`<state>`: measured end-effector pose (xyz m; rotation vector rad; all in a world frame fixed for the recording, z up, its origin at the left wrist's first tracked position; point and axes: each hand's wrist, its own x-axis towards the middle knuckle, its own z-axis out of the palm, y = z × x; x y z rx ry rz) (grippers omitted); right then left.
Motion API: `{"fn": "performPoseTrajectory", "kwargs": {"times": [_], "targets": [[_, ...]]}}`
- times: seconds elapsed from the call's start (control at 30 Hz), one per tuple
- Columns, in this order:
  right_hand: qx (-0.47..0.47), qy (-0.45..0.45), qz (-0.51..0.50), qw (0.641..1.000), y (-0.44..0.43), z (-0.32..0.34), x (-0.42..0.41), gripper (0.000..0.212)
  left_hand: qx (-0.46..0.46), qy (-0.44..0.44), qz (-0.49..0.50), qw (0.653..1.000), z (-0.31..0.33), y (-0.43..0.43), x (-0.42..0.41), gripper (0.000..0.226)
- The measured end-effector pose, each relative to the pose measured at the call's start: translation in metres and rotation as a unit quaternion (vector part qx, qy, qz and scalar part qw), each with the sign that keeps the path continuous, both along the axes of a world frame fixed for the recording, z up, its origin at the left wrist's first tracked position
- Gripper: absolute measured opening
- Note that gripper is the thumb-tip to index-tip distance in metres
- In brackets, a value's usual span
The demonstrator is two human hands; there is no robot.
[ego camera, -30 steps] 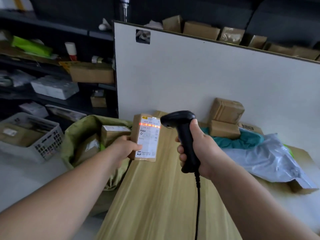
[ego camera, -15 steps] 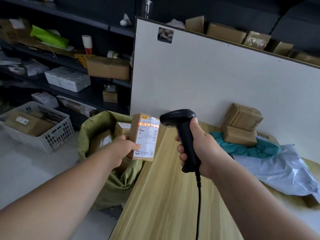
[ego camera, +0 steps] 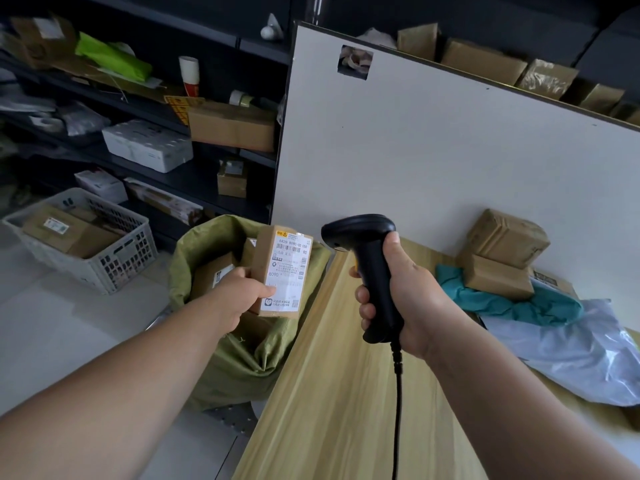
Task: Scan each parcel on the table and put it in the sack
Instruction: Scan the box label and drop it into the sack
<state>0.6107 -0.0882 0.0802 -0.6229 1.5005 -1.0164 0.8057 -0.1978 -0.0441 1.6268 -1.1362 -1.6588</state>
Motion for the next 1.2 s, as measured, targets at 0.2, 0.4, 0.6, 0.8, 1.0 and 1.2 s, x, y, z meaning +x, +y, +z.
{"fn": "performPoseTrajectory", "kwargs": {"times": [0.2, 0.4, 0.6, 0.8, 1.0, 1.2], "targets": [[0.022, 0.013, -0.011, 1.0, -0.001, -0.011, -0.005, 0.075, -0.117, -0.263, -0.026, 0.957, -0.01, 0.0, 0.005, 0.053], [0.042, 0.004, -0.032, 0.999, 0.007, -0.028, -0.023, 0.076, -0.149, -0.411, -0.102, 0.893, -0.037, 0.006, -0.005, 0.061], [0.066, -0.001, -0.054, 0.996, 0.017, -0.048, -0.041, 0.073, -0.186, -0.468, -0.152, 0.851, -0.06, -0.011, -0.016, 0.058], [0.083, -0.005, -0.065, 0.994, 0.032, -0.063, -0.054, 0.074, -0.119, -0.567, -0.266, 0.77, -0.067, -0.019, -0.028, 0.057], [0.07, 0.0, -0.096, 0.993, 0.056, -0.061, -0.077, 0.075, -0.275, -0.531, -0.241, 0.764, -0.053, 0.002, -0.053, 0.065], [0.059, 0.019, -0.125, 0.99, 0.107, -0.058, -0.12, 0.076, -0.386, -0.427, -0.34, 0.743, -0.019, 0.05, -0.127, 0.061]]}}
